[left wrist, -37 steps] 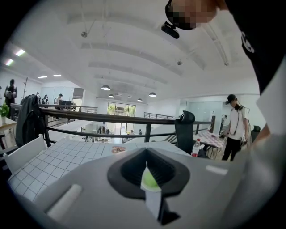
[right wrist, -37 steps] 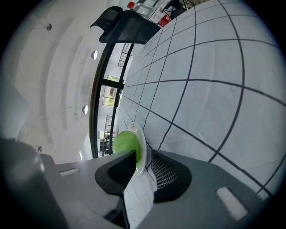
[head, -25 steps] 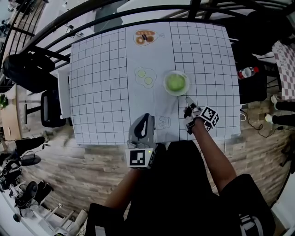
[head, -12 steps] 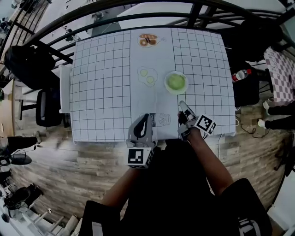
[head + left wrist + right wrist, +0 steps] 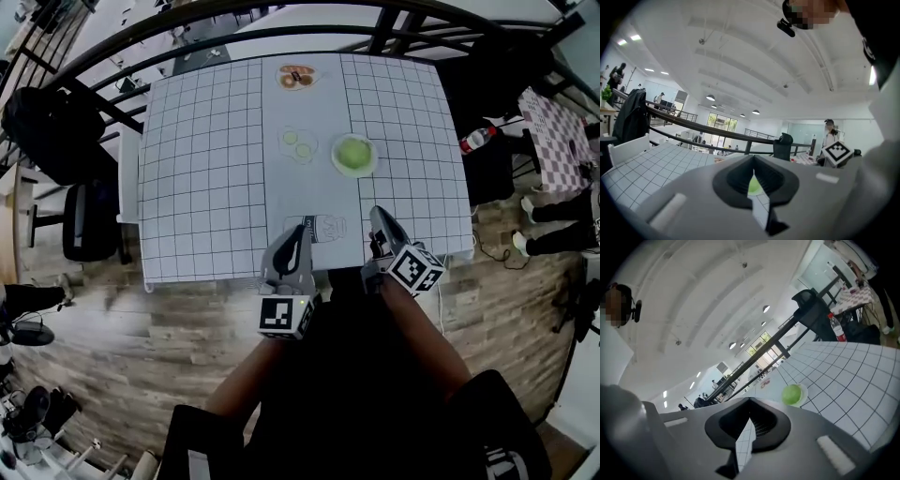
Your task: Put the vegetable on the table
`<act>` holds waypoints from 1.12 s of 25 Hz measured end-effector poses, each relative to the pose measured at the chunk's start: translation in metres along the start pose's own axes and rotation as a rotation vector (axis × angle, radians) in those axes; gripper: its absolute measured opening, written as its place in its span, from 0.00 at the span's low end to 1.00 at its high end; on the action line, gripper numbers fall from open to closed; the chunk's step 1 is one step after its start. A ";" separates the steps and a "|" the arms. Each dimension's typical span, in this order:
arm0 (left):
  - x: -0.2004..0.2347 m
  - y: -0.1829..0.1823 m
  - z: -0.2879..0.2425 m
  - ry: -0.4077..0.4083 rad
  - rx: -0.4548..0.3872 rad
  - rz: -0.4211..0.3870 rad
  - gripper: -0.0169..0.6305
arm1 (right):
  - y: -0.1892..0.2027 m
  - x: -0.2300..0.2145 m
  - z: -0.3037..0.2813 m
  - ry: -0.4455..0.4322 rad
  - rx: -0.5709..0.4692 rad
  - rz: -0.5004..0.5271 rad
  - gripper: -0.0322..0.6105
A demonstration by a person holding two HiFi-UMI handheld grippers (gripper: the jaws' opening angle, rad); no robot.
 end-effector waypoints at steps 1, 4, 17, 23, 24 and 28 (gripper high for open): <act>0.000 0.000 0.005 0.001 -0.001 0.009 0.04 | 0.001 0.005 0.006 0.020 0.007 0.024 0.05; 0.002 -0.001 0.018 0.008 -0.009 0.027 0.04 | -0.003 0.021 0.022 0.045 0.004 0.063 0.05; -0.020 -0.018 0.028 -0.018 -0.015 -0.025 0.04 | -0.021 0.060 0.066 -0.047 -0.084 0.209 0.05; -0.054 -0.027 0.011 -0.003 -0.019 -0.064 0.04 | -0.036 0.063 0.096 -0.054 -0.097 0.259 0.05; -0.059 -0.028 0.008 0.005 -0.021 -0.056 0.04 | -0.038 0.061 0.101 -0.051 -0.102 0.261 0.05; -0.086 -0.037 0.001 0.039 -0.037 -0.091 0.04 | -0.048 0.058 0.118 -0.033 -0.127 0.317 0.05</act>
Point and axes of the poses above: the fingertips, and each gripper's own axes: z backward along the fingers, x to its left, y out of its underside, the point moved 6 cm from there along z, backward along the fingers, and after that the axes turned 7 degrees about -z, right-handed, at the moved point
